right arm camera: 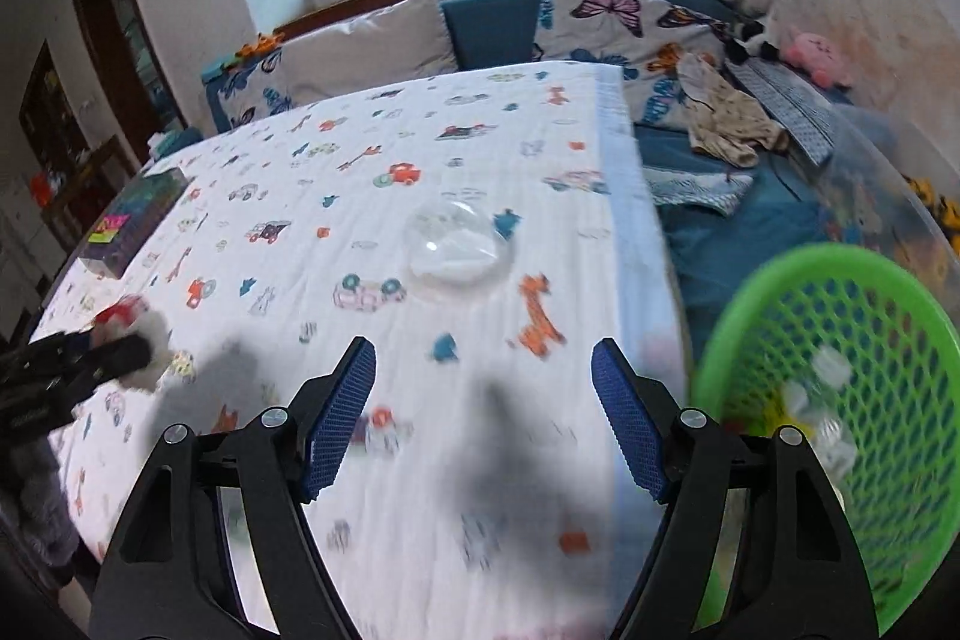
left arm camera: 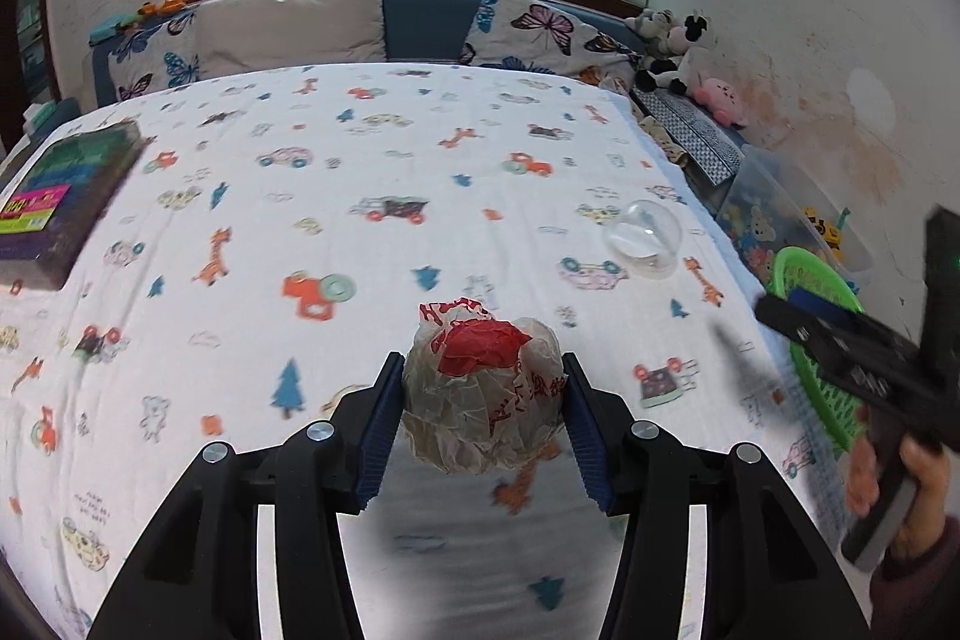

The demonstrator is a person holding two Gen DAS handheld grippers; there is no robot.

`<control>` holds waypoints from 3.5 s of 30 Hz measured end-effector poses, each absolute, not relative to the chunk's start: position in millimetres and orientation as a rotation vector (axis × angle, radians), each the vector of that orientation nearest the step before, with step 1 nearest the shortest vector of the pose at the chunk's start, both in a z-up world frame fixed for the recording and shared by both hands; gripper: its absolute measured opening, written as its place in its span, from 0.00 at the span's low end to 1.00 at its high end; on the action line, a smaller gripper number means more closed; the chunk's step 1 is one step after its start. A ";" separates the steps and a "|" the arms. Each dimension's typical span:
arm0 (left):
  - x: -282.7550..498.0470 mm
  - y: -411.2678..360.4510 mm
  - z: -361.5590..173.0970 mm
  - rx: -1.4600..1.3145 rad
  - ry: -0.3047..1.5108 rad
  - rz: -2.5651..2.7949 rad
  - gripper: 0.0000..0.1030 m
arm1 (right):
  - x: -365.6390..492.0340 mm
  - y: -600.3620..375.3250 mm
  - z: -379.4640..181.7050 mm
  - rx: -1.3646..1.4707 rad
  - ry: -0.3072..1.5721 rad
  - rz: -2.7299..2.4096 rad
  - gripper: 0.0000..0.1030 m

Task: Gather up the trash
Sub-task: 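Grasp the crumpled tissue with the left tool while the right tool grasps the clear lid, then carry the tissue and clear lid to the green basket and release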

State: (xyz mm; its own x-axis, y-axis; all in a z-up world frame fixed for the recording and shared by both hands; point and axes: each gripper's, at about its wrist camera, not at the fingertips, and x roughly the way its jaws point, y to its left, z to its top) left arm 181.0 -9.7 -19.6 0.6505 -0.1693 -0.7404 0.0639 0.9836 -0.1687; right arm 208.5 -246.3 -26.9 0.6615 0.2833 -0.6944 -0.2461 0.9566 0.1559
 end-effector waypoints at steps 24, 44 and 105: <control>171.8 26.0 -34.6 -0.176 0.864 -0.097 0.48 | 294.2 -192.9 -58.7 -0.019 0.860 0.279 0.55; 159.0 -9.4 -18.7 -0.146 0.834 -0.182 0.48 | 197.7 -258.1 -27.4 0.065 0.819 0.219 0.55; 211.1 -288.1 2.7 0.140 0.839 -0.602 0.51 | 62.0 -431.1 -30.1 0.185 0.776 -0.115 0.72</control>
State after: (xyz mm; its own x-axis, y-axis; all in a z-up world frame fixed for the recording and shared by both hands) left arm 211.1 -288.1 2.7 0.5131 -0.4451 -0.7339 0.5524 0.8257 -0.1145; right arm 62.0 -431.1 -30.1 0.7087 -0.0355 -0.7046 0.1713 0.9775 0.1230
